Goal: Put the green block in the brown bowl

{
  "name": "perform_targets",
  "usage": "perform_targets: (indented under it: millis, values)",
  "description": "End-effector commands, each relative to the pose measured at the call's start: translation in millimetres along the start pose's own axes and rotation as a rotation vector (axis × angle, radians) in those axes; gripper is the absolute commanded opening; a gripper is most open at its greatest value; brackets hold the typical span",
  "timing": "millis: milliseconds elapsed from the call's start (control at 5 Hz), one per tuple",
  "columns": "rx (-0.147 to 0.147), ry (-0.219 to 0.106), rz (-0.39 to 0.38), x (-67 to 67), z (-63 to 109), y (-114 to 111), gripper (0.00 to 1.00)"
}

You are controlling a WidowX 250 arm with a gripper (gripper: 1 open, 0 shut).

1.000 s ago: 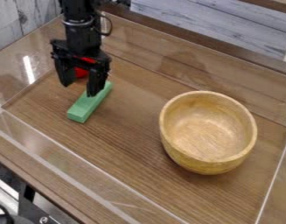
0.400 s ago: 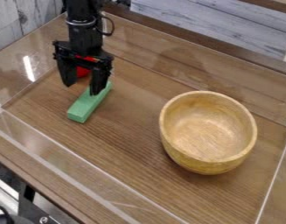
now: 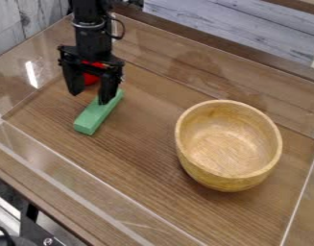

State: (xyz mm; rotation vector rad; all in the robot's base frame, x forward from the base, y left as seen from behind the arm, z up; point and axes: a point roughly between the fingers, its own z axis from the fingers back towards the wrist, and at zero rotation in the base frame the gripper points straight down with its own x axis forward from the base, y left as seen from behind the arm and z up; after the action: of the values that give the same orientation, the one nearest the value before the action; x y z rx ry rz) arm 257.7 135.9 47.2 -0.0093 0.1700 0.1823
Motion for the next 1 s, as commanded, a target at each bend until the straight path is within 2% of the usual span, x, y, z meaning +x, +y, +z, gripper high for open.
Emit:
perform_targets:
  millis: [0,800]
  values:
    - [0.005,-0.040,0.019,4.9,13.6,7.0,1.00]
    - [-0.007,-0.014,0.008,2.5,14.7,4.6,1.00]
